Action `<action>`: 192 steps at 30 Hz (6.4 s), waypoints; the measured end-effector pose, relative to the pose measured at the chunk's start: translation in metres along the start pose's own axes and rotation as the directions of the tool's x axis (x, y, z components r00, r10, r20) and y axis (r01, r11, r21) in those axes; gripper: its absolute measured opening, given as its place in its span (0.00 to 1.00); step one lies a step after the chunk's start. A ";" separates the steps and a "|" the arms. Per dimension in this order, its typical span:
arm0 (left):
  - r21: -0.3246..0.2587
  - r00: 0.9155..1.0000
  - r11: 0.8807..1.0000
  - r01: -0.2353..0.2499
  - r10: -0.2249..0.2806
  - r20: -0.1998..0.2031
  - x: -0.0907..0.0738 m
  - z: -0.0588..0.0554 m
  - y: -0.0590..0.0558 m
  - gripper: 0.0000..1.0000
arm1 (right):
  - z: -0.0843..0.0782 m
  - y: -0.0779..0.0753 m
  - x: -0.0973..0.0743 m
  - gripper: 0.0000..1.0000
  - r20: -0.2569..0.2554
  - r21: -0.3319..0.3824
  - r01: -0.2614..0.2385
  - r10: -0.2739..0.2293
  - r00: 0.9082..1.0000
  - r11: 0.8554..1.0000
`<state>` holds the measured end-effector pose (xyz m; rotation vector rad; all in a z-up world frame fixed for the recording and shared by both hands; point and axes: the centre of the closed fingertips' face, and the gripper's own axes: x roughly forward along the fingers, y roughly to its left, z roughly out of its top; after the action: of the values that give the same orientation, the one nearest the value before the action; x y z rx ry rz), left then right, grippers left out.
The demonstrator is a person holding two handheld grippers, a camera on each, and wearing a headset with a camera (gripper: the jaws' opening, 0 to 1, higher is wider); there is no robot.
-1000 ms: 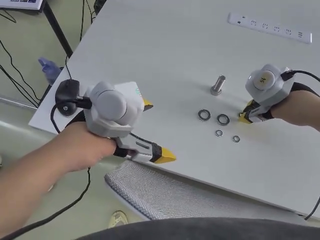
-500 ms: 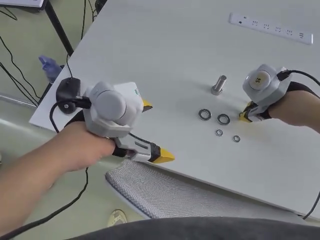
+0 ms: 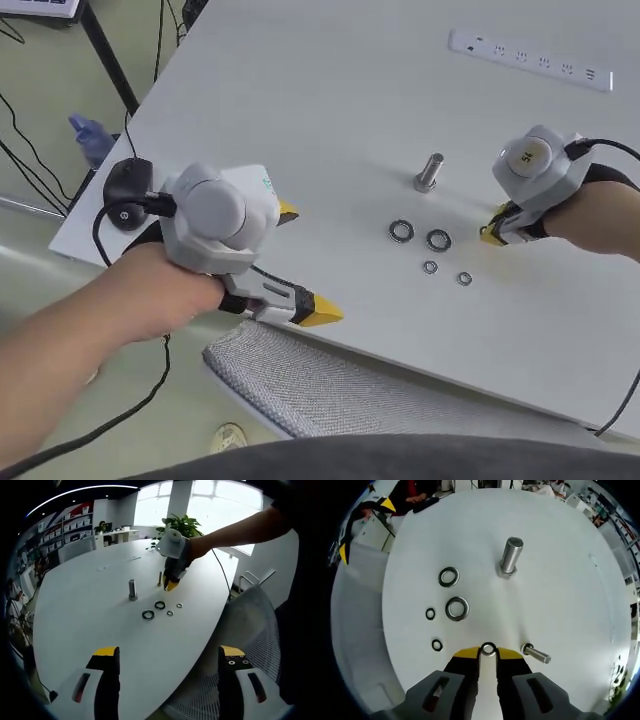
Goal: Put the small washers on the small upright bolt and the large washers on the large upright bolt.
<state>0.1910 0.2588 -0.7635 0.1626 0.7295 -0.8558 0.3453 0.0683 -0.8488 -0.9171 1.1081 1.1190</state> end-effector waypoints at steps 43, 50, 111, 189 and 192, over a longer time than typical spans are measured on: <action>0.014 1.000 1.000 0.005 -0.005 -0.007 0.002 0.003 0.003 0.79 | 0.002 -0.061 -0.038 0.13 0.018 0.061 0.058 -0.059 0.998 0.996; 0.008 1.000 1.000 0.004 -0.004 -0.001 0.003 0.005 0.003 0.80 | 0.002 -0.058 -0.036 0.13 0.015 0.060 0.055 -0.056 0.998 0.997; -0.035 0.999 0.999 -0.004 0.003 -0.038 0.005 -0.010 0.015 0.77 | -0.007 -0.055 0.012 0.13 -0.002 -0.011 0.029 -0.029 1.000 1.000; 0.017 0.999 0.999 -0.039 0.039 0.024 -0.024 0.006 -0.011 0.79 | -0.002 0.074 -0.014 0.27 0.042 -0.080 -0.047 0.050 0.998 0.996; 0.015 0.999 0.999 -0.039 0.039 0.024 -0.024 0.006 -0.012 0.79 | -0.005 0.075 -0.005 0.27 0.042 -0.082 -0.042 0.046 0.998 0.996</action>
<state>0.1748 0.2637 -0.7419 0.1797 0.6957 -0.8254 0.2703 0.0787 -0.8464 -0.9310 1.0583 1.2217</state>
